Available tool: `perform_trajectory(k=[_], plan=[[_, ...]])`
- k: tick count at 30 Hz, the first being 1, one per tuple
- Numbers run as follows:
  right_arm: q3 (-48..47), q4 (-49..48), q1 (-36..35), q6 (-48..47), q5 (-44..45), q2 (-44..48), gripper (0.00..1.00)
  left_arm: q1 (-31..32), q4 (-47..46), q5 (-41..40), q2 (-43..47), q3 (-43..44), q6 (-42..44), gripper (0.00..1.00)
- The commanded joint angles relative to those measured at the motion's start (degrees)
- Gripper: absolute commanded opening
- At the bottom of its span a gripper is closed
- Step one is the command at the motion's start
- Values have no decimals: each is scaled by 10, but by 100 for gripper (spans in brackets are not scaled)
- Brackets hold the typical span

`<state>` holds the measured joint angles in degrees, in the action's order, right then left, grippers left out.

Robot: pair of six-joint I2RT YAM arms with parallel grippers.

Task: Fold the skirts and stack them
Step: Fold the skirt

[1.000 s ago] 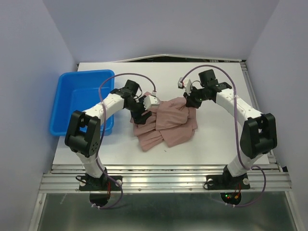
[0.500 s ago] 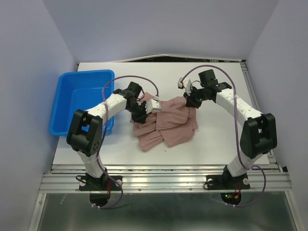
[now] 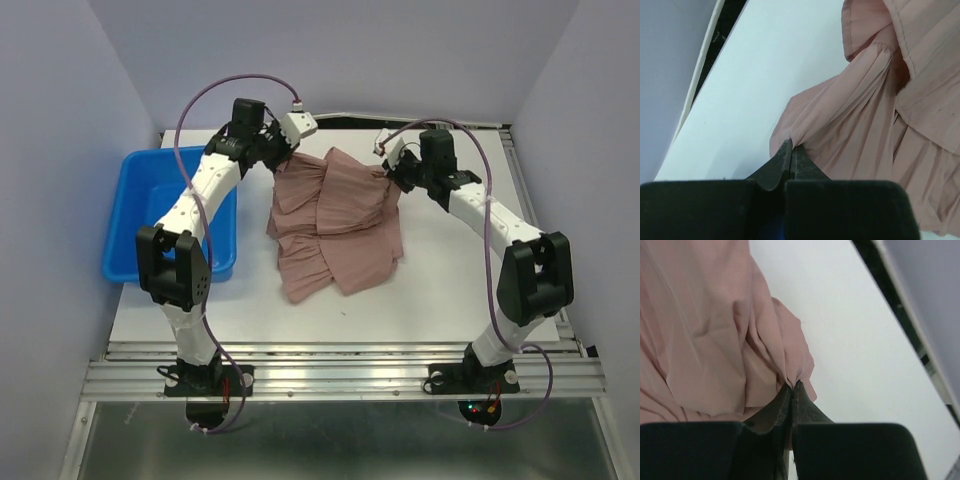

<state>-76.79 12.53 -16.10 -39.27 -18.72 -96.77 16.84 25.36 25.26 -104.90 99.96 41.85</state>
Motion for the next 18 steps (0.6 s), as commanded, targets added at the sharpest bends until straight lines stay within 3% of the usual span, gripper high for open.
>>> perform_trajectory(k=[1, 7, 13, 18], plan=[[22, -173, 8, -36, 35, 15, 1, 3, -97, -39, 46, -56, -37, 0], [167, -201, 8, -127, -45, 69, 1, 28, -134, -28, 125, -233, 12, 0], [306, -285, -4, -149, -40, 104, 1, 85, -218, -87, 223, -495, 46, 0], [343, -245, -16, -167, -57, 109, 4, 143, -248, -116, 230, -569, 29, 0]])
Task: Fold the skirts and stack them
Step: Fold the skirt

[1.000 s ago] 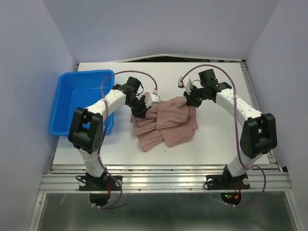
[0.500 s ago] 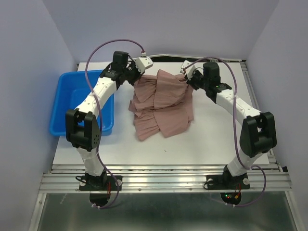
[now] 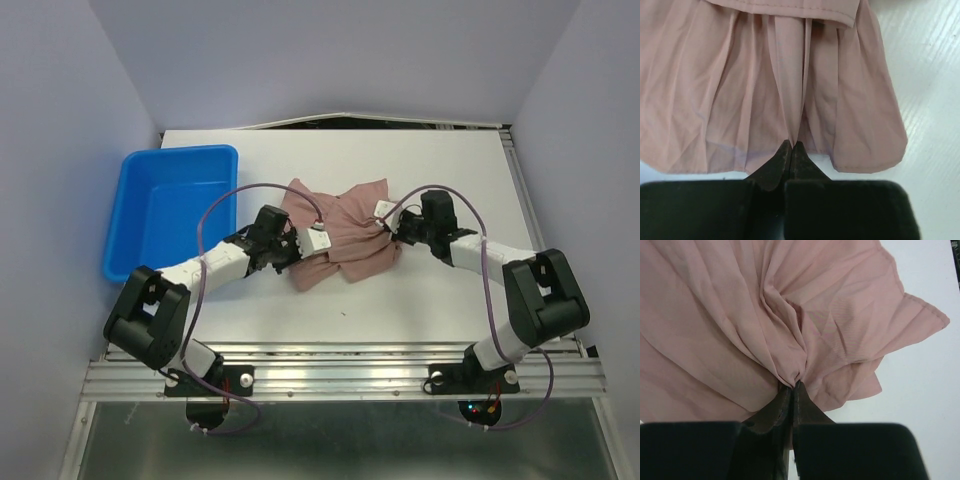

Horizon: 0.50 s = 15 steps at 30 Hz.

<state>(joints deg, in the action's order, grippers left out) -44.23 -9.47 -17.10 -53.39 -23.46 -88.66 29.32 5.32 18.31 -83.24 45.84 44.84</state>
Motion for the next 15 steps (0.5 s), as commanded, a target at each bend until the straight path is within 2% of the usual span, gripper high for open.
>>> perform_trajectory(k=[1, 4, 8, 12, 13, 14, 15], plan=[[20, -6, -12, -24, -11, 32, 9, 18, -46, -54, 6, -26, -8, 0], [19, 33, -12, -12, -25, 48, 17, 17, -37, -69, -21, -8, -26, 2], [14, 77, -12, -3, -37, 88, 23, 14, -16, -58, -4, 7, -24, 29], [-2, 153, -12, -5, -35, 140, 25, 9, 36, -29, 23, 35, -20, 43], [-8, 168, -12, 6, -26, 152, 41, 5, 50, -20, 30, 42, -20, 47], [-15, 185, -12, 17, -18, 161, 54, 0, 85, 7, 37, 59, -16, 58], [-30, 187, -12, 41, 6, 176, 69, -8, 102, 19, 53, 67, -12, 59]])
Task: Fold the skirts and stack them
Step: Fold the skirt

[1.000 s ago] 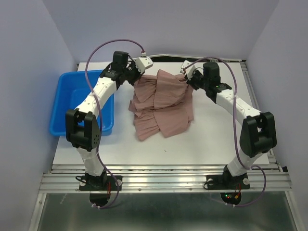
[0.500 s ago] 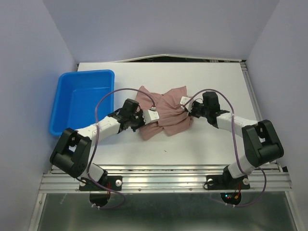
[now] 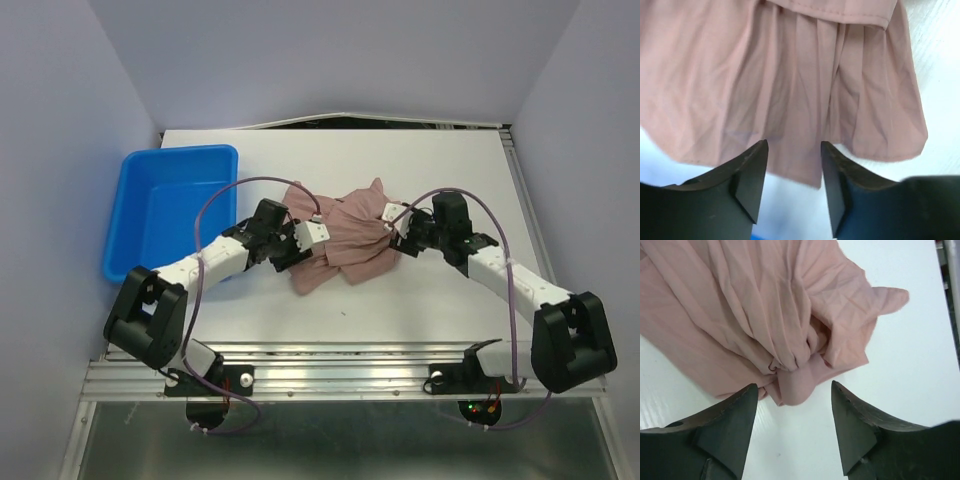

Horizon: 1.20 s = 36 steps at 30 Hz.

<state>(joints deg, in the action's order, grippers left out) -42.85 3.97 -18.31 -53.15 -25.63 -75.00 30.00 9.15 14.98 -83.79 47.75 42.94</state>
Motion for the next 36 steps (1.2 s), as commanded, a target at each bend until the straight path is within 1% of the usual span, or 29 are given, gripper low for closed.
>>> perform_trajectory(k=[1, 3, 7, 8, 9, 10, 11, 12, 13, 14, 15, 16, 17, 18, 19, 21, 23, 24, 25, 26, 28, 29, 31, 32, 33, 34, 35, 36], plan=[[-55, 55, 0, 64, 38, 44, 69, -19, 91, 71, 68, 63, 8, 60], [-100, 56, 0, 93, 58, 42, 73, -24, 113, 86, 90, 74, 7, 60], [-183, 71, 6, 173, 41, 0, 75, -24, 132, 112, 101, 93, -21, 60], [-230, 88, 6, 205, 35, -37, 73, -24, 123, 115, 92, 96, -51, 60], [-253, 95, 6, 217, 29, -59, 73, -24, 114, 114, 83, 97, -69, 59], [-274, 104, 6, 225, 11, -82, 69, -24, 109, 113, 72, 100, -85, 59], [-318, 131, 6, 240, -1, -131, 66, -24, 96, 115, 61, 106, -101, 57], [-338, 145, 6, 240, -13, -155, 64, -24, 85, 110, 38, 107, -136, 56], [-356, 161, 6, 239, -36, -179, 62, -24, 77, 111, 25, 109, -152, 55], [-371, 191, 6, 239, -43, -202, 59, -24, 71, 114, 14, 114, -163, 54], [-392, 205, 6, 227, -50, -244, 58, -25, 59, 116, -9, 114, -181, 52], [-400, 219, 6, 229, -46, -264, 56, -23, 54, 116, -22, 116, -189, 52], [-402, 227, 6, 226, -42, -281, 54, -24, 51, 115, -33, 122, -193, 52], [-400, 238, 6, 195, -34, -308, 52, -23, 53, 110, -57, 125, -196, 50], [-393, 248, 6, 190, -30, -317, 49, -23, 54, 107, -69, 125, -196, 50], [-359, 252, 6, 166, -18, -327, 47, -26, 61, 95, -94, 130, -194, 48], [-328, 254, 6, 161, -12, -322, 46, -27, 64, 73, -108, 135, -186, 47], [-299, 256, 6, 154, -7, -316, 46, -28, 65, 64, -125, 139, -184, 47], [-298, 259, 6, 154, -7, -316, 46, -32, 64, 58, -135, 144, -183, 47], [-271, 266, 6, 156, -7, -308, 46, -34, 68, 42, -146, 161, -173, 46], [-249, 280, 6, 164, -23, -299, 46, -42, 68, 24, -186, 183, -161, 45], [-232, 295, 6, 171, -31, -285, 46, -44, 69, 1, -201, 214, -154, 43], [-214, 307, -7, 198, -52, -270, 46, -56, 77, -3, -244, 251, -141, 41], [-204, 310, -12, 210, -58, -260, 47, -57, 82, -12, -257, 293, -138, 41], [-186, 313, -28, 234, -65, -242, 48, -58, 90, -18, -287, 316, -135, 41], [-178, 314, -37, 249, -78, -232, 50, -59, 95, -21, -302, 340, -128, 41], [-163, 309, -60, 279, -84, -215, 51, -61, 104, -22, -326, 384, -126, 41], [-159, 307, -71, 295, -90, -208, 52, -62, 108, -23, -338, 405, -125, 41]])
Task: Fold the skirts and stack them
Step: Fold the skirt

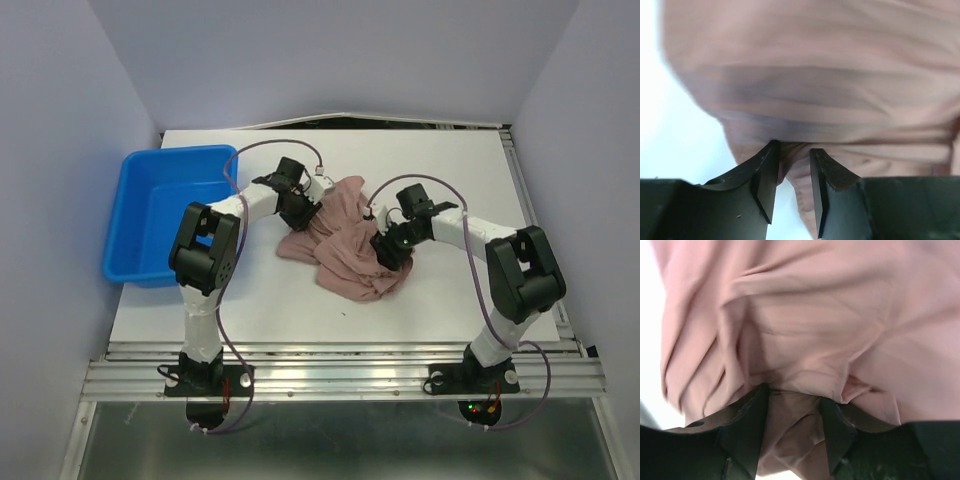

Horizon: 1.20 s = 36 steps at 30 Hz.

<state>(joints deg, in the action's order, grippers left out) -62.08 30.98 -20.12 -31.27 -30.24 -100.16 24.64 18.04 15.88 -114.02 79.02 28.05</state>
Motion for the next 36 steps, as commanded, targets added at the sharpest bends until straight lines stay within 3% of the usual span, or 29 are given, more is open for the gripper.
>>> perform_trajectory(k=[1, 4, 7, 12, 16, 20, 28, 36], plan=[[36, 34, -62, 93, -57, 51, 54, -8, 23, -33, -46, 114, 24, 42], [22, 18, -70, 160, -92, 68, 60, -11, 45, -24, -67, 187, 19, 48], [-28, 21, -70, 198, -78, 79, 62, -27, 35, 27, -11, 181, 12, 57], [-90, 20, -25, 222, -89, 105, 64, -42, -35, 54, 182, 34, 25, 66], [-119, 3, -18, 205, -79, 89, 64, -23, -69, 42, 316, -94, 58, 79], [-149, -6, -18, 197, -114, 35, 63, 80, -65, -38, 407, -203, 103, 79], [-107, -58, -18, 220, -132, -35, 54, 264, -86, -106, 441, -306, 122, 79], [-126, -63, -12, 251, -91, -21, 54, 289, -94, -54, 353, -201, 37, 69]])
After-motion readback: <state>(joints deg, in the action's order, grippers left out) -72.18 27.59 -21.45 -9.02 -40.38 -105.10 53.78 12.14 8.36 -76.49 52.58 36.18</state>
